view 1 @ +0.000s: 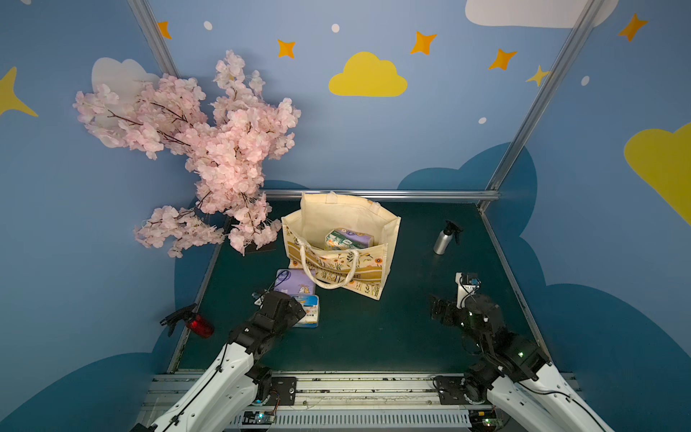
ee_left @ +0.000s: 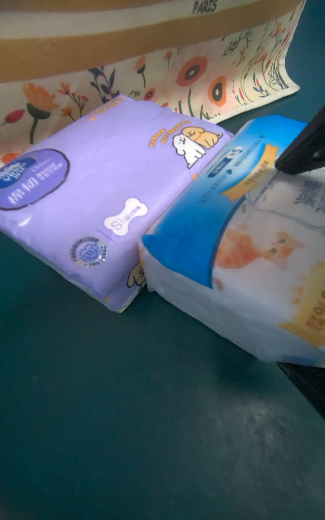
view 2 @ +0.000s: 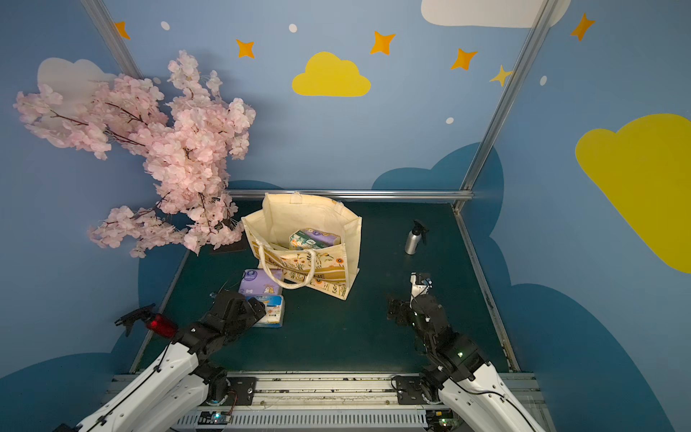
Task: Put tissues into the canvas bag
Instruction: Move the pack of facial tissues to the center of the board.
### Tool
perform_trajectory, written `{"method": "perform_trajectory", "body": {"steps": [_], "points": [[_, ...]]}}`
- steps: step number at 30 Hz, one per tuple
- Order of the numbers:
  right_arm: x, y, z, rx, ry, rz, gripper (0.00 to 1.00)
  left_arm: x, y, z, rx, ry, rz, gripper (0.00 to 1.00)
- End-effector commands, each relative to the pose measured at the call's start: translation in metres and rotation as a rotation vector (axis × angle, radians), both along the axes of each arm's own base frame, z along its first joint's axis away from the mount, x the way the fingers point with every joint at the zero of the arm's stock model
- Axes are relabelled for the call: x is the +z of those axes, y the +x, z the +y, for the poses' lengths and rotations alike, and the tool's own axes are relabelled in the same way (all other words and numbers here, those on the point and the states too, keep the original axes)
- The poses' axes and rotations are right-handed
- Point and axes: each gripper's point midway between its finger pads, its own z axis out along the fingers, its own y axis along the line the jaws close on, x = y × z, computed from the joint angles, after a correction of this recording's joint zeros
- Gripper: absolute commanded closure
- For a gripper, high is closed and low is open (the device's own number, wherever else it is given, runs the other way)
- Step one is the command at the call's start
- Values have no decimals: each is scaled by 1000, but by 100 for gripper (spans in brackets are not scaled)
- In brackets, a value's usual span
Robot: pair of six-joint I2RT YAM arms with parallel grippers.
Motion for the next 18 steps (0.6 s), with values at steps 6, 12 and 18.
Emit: {"method": "perform_trajectory", "body": {"steps": [6,12,18], "points": [[-65,-19,27,-4,328,170,9,3,0,-27,-158,-39,-30,0],[-90,-30,47,47,428,256,10,2,1,-60,-299,-56,-4,0],[-95,-36,58,83,425,318,10,15,7,-106,-418,-101,-27,0]]}}
